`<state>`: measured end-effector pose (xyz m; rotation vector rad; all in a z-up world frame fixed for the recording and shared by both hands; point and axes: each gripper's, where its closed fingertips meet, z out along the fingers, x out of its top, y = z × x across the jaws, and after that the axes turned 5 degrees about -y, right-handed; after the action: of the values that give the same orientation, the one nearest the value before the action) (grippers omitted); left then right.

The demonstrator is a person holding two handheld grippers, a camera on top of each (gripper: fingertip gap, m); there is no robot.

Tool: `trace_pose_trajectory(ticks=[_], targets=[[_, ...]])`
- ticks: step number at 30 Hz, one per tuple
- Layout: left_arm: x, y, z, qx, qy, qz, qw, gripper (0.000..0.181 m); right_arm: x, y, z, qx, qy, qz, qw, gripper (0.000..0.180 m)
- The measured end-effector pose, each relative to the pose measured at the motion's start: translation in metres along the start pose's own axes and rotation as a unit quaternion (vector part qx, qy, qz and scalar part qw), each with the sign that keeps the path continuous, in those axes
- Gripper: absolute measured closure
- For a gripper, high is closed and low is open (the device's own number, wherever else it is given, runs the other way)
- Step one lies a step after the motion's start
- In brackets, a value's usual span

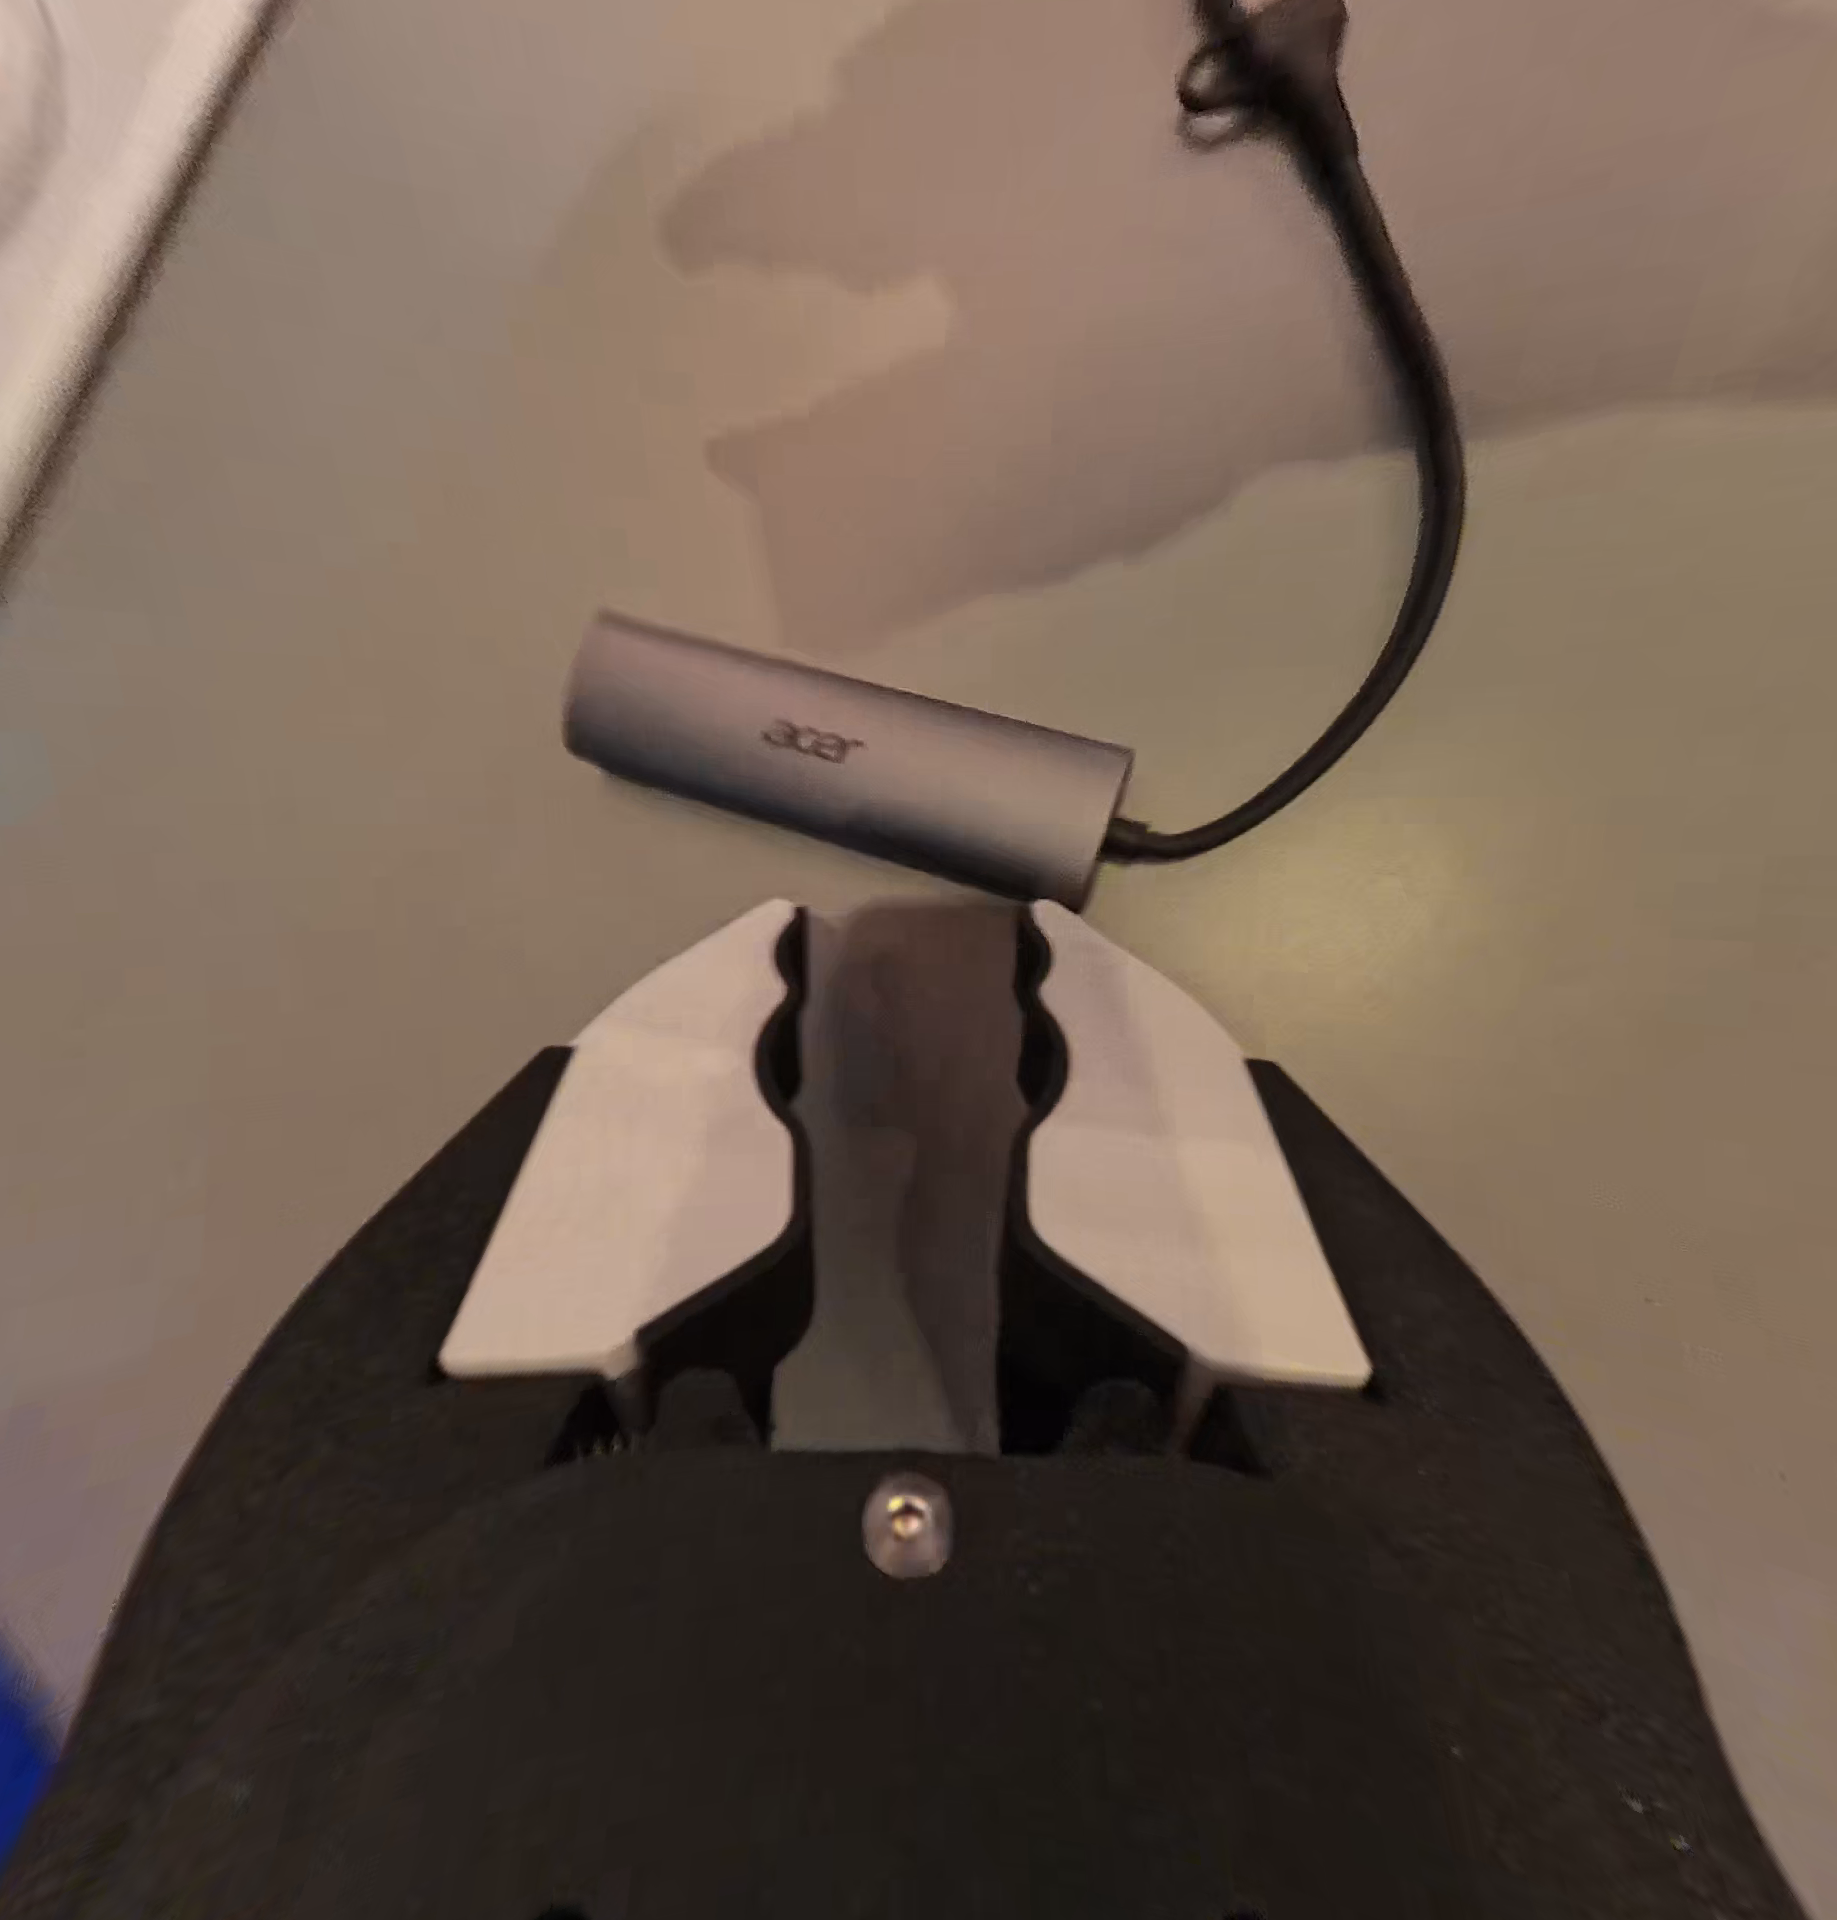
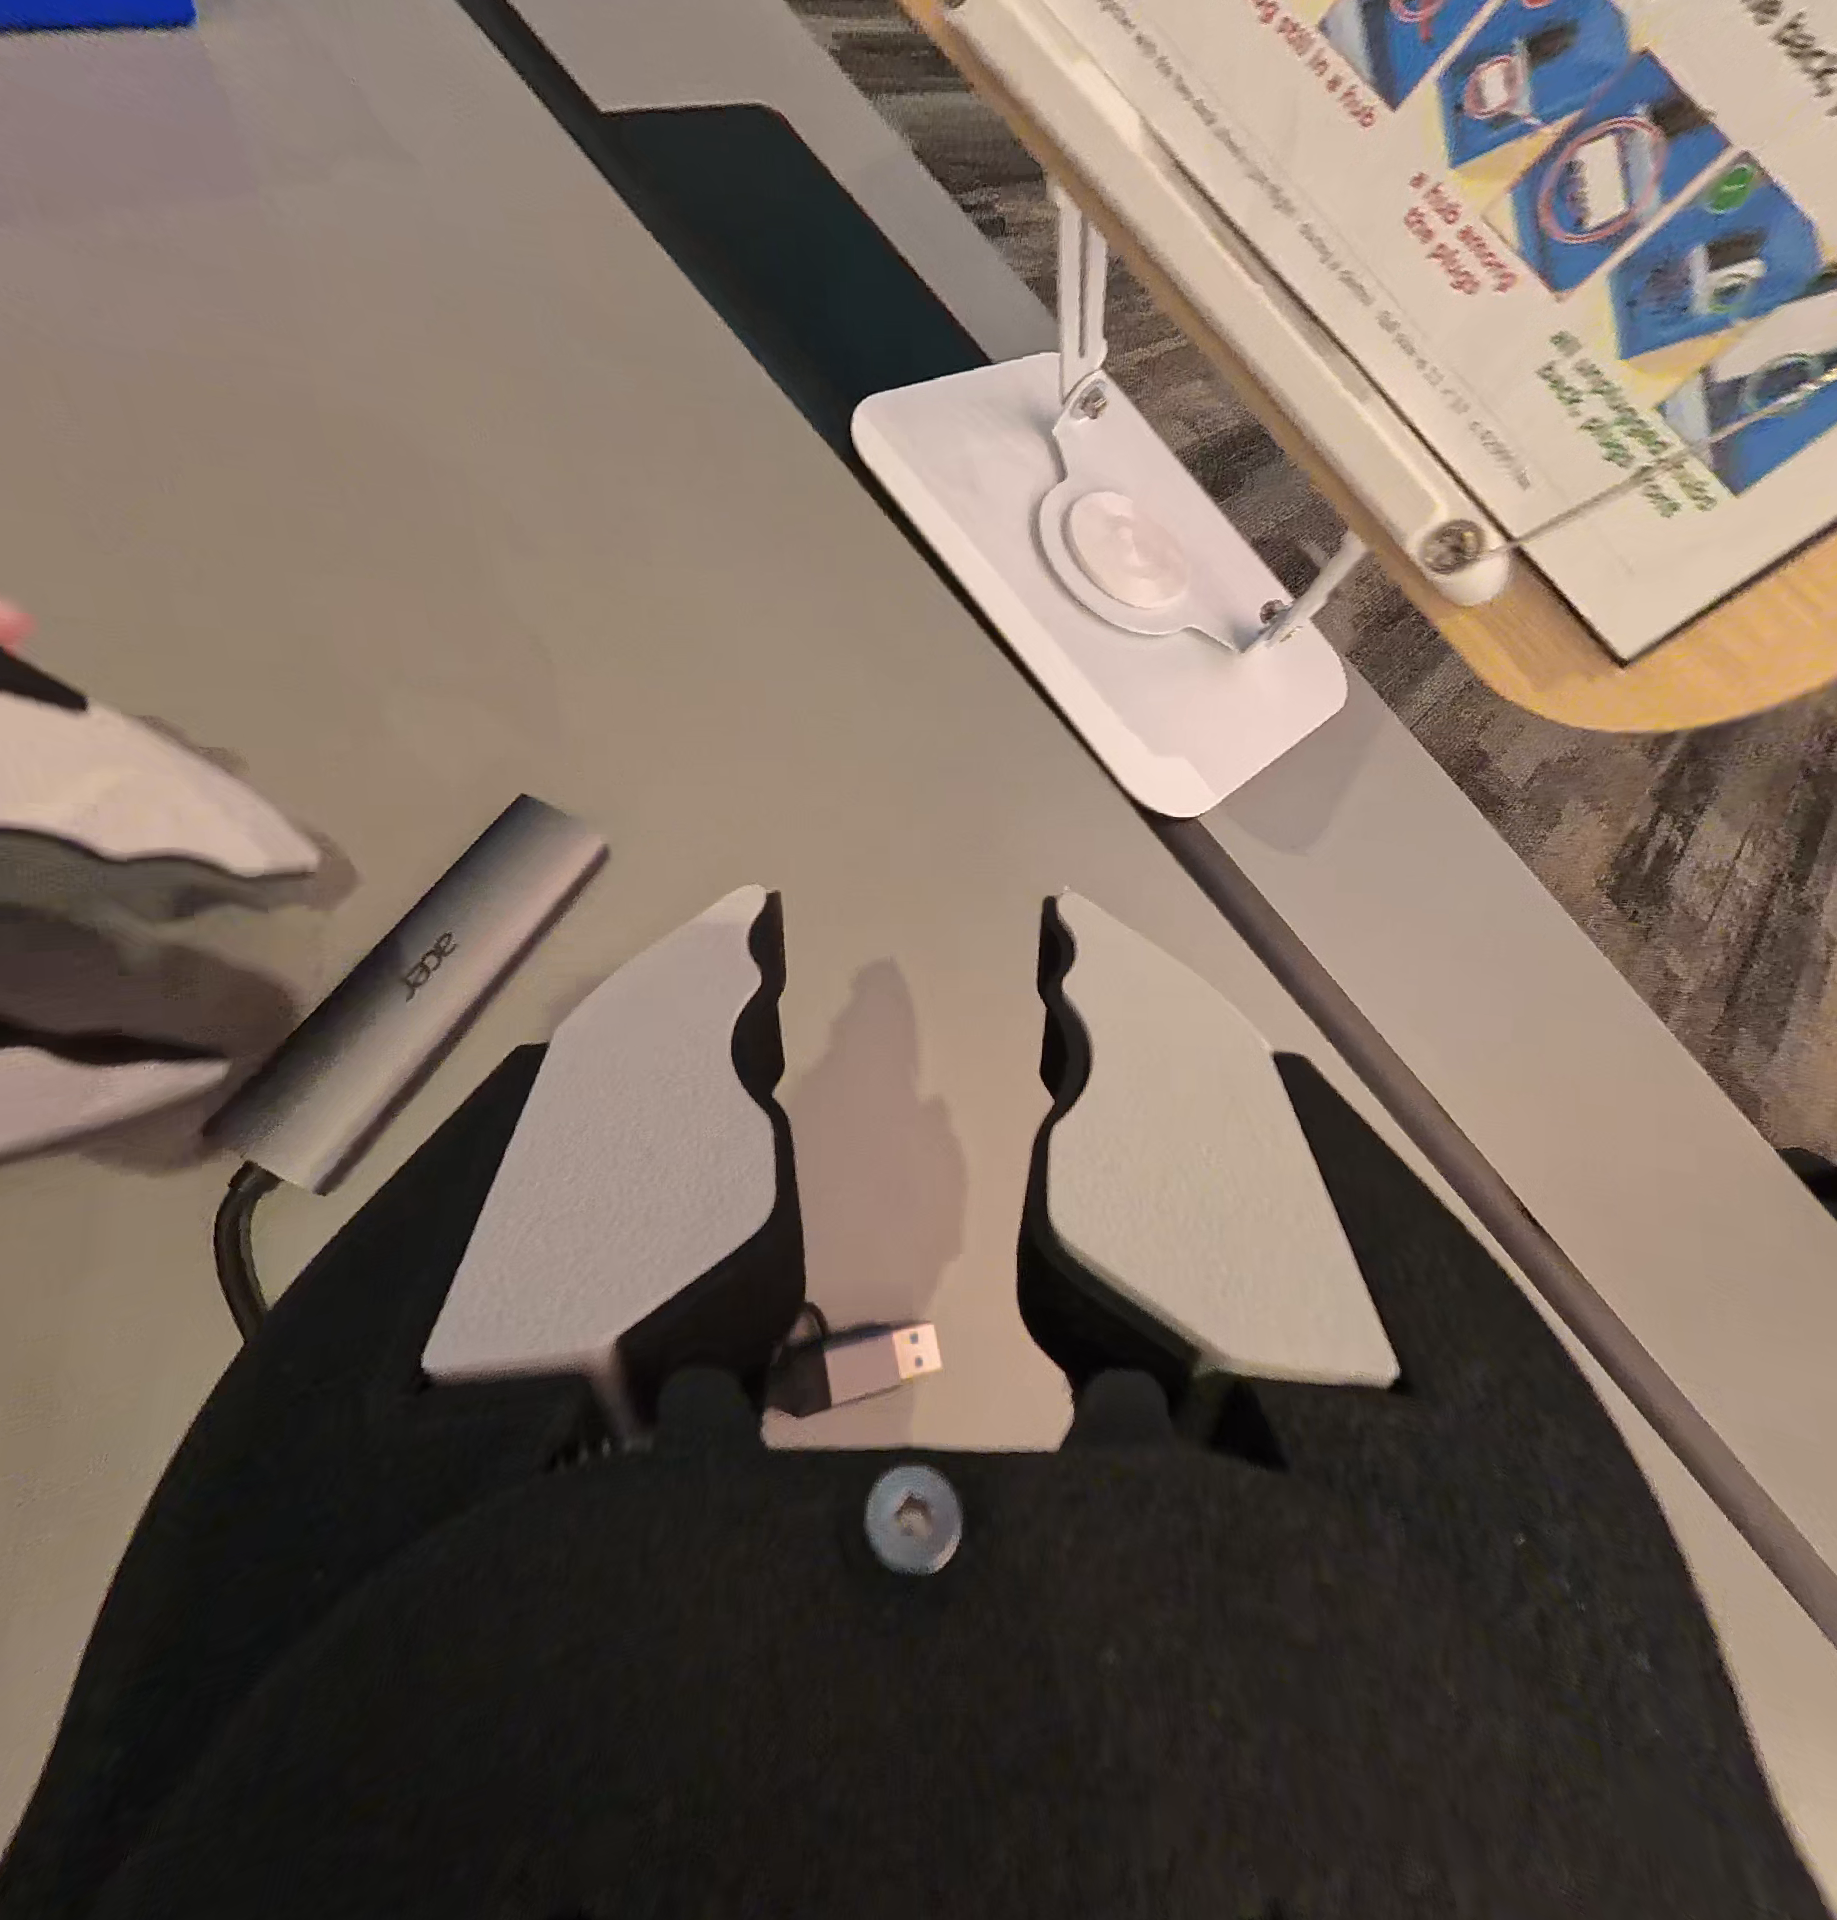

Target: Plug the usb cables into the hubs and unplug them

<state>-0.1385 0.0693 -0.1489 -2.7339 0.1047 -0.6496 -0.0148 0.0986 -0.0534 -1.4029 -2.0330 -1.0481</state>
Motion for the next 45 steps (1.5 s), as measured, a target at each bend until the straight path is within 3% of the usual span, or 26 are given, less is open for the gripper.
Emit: trace_pose_trajectory(ticks=[1, 3, 5, 10, 17, 22, 26, 31, 34, 37, 44, 45], targets=[[0.001, -0.011, -0.002, 0.034, -0.001, 0.069, 0.997, 0.136, 0.0, 0.004, -0.004, 0.002, 0.005, 0.006, 1.0, 0.134], [0.007, -0.022, -0.008, 0.058, 0.02, 0.19, 0.98, 0.133, 0.001, 0.013, -0.012, 0.002, 0.019, 0.021, 1.0, 0.133], [0.012, -0.023, -0.009, 0.029, 0.044, 0.252, 0.966, 0.131, 0.001, 0.02, -0.019, 0.009, 0.032, 0.038, 0.999, 0.133], [0.029, -0.02, -0.002, -0.078, 0.06, 0.274, 0.957, 0.118, -0.006, 0.031, -0.026, 0.019, 0.036, 0.053, 0.998, 0.133], [0.025, -0.014, 0.017, -0.154, 0.025, 0.333, 0.93, 0.113, -0.011, 0.028, -0.022, 0.047, 0.032, 0.069, 0.996, 0.132], [0.026, -0.003, 0.024, -0.217, 0.038, 0.307, 0.926, 0.121, -0.018, 0.027, -0.015, 0.044, 0.013, 0.062, 0.997, 0.132], [0.031, -0.001, 0.026, -0.231, 0.048, 0.237, 0.942, 0.122, -0.02, 0.024, -0.01, 0.046, 0.005, 0.057, 0.997, 0.133], [0.022, -0.015, 0.027, -0.138, -0.015, 0.072, 0.988, 0.124, -0.024, 0.02, -0.004, 0.044, -0.008, 0.05, 0.998, 0.132], [0.013, -0.017, 0.022, -0.078, -0.021, -0.007, 0.997, 0.13, -0.022, 0.017, -0.001, 0.043, -0.01, 0.045, 0.998, 0.132], [0.009, -0.01, 0.016, -0.068, -0.007, 0.007, 0.998, 0.135, -0.017, 0.009, 0.0, 0.051, -0.007, 0.034, 0.998, 0.132], [0.006, -0.022, -0.009, -0.17, 0.075, 0.053, 0.981, 0.119, -0.006, 0.003, -0.006, 0.056, 0.01, 0.025, 0.998, 0.132], [0.004, -0.026, -0.01, -0.178, 0.09, 0.069, 0.977, 0.123, -0.005, 0.003, -0.007, 0.057, 0.013, 0.026, 0.998, 0.132]])
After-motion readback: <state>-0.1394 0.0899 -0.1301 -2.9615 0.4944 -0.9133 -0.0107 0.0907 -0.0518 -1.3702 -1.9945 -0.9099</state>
